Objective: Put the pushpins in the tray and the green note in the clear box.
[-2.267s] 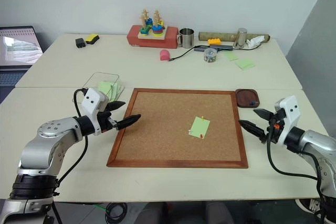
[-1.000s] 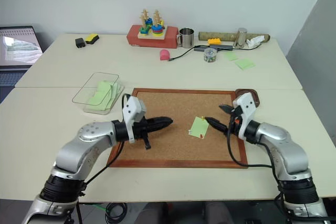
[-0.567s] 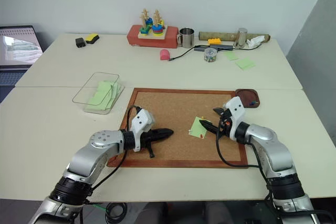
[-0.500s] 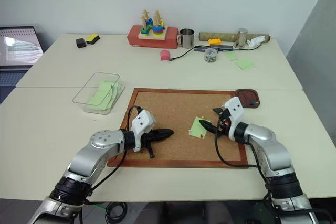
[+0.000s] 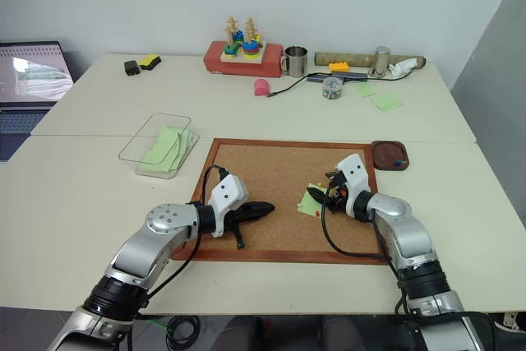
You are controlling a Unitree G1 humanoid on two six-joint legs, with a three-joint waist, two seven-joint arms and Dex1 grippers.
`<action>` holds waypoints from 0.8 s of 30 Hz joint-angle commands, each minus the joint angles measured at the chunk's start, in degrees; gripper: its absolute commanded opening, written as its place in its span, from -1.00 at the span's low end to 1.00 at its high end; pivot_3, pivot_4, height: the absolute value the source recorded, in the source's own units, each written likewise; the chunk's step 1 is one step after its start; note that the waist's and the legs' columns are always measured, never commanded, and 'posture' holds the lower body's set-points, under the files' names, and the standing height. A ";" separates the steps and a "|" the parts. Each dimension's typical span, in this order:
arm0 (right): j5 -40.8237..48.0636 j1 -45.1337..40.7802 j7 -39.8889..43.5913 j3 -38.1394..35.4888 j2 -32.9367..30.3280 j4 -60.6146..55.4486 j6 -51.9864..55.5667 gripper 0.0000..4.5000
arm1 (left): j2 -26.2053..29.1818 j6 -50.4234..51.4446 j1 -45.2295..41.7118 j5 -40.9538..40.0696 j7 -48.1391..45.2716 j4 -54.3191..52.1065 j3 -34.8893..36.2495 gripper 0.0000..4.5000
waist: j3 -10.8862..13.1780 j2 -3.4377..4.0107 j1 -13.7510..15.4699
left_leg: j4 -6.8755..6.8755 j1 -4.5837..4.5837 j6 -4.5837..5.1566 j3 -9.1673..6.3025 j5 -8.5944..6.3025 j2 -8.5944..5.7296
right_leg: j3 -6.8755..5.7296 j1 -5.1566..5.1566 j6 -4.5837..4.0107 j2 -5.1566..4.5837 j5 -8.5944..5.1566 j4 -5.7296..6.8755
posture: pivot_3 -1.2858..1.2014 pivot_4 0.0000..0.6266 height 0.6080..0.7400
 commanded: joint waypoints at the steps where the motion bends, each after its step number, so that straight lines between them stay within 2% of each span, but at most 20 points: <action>1: -0.96 -1.15 0.62 0.20 0.46 0.56 -1.64 0.15 | 0.08 1.86 1.05 1.14 -0.34 0.05 -1.13 -1.00 | 0.00 0.00 -0.01 | 0.00 0.00 0.00 0.00 0.00 0.00 | 0.00 0.00 0.00 0.00 0.00 0.00 | 0.03 -0.52 1.00; 10: -0.97 0.09 1.80 -0.19 0.31 -1.09 -1.60 -0.73 | 0.39 1.68 1.38 1.53 -0.63 -0.44 -1.03 -1.00 | 0.00 0.00 -0.01 | 0.00 0.00 0.00 0.00 0.00 0.00 | 0.00 0.00 0.00 0.00 0.00 0.00 | 0.03 -0.52 1.00; 13: -0.84 0.41 2.36 -0.16 0.21 -1.70 -1.54 -0.95 | 0.52 1.62 1.27 1.55 -0.82 -0.21 -0.97 -1.00 | 0.00 0.00 -0.01 | -0.01 -0.01 0.00 -0.01 0.00 0.00 | 0.00 0.00 0.00 0.00 0.00 0.00 | 0.03 -0.52 1.00; 24: 0.23 -0.03 2.44 -2.35 -1.06 -5.59 -1.46 -0.98 | 0.83 3.09 1.63 1.65 -1.13 -0.99 -1.19 -1.00 | 0.00 0.01 -0.01 | -0.03 -0.03 0.00 -0.01 0.00 0.00 | -0.01 -0.02 0.00 0.00 0.00 -0.02 | 0.03 -0.52 1.00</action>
